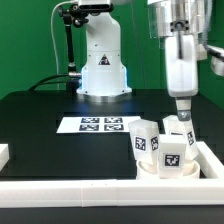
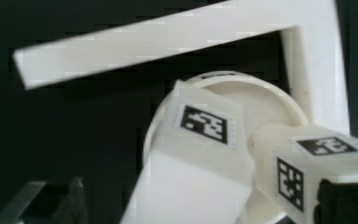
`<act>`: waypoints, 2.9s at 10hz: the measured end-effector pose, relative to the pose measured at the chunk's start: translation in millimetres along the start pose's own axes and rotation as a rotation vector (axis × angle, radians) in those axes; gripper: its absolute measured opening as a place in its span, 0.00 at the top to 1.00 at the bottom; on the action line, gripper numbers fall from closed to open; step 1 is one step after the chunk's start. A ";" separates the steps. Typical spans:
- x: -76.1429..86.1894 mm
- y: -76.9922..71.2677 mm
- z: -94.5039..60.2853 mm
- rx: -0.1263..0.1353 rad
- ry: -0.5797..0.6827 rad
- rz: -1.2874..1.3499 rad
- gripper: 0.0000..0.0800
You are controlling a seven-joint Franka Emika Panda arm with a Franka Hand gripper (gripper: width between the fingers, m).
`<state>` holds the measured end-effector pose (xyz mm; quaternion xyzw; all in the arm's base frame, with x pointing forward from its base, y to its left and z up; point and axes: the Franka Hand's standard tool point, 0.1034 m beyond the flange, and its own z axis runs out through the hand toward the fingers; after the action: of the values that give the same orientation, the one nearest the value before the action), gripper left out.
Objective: Assemble stool
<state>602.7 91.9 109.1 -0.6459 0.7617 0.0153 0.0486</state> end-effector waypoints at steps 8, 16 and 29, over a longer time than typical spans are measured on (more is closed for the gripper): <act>-4.5 -2.1 -7.1 -0.030 0.047 -0.748 0.19; -4.9 -10.6 -6.9 0.006 0.150 -1.622 0.19; -7.5 3.6 3.3 -0.132 0.176 -2.421 0.19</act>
Offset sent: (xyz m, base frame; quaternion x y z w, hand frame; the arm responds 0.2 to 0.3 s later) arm -0.0063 0.0109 0.0094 0.0128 0.0220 -0.2491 0.9681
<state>600.6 100.2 106.3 -0.9394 -0.3358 -0.0451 -0.0534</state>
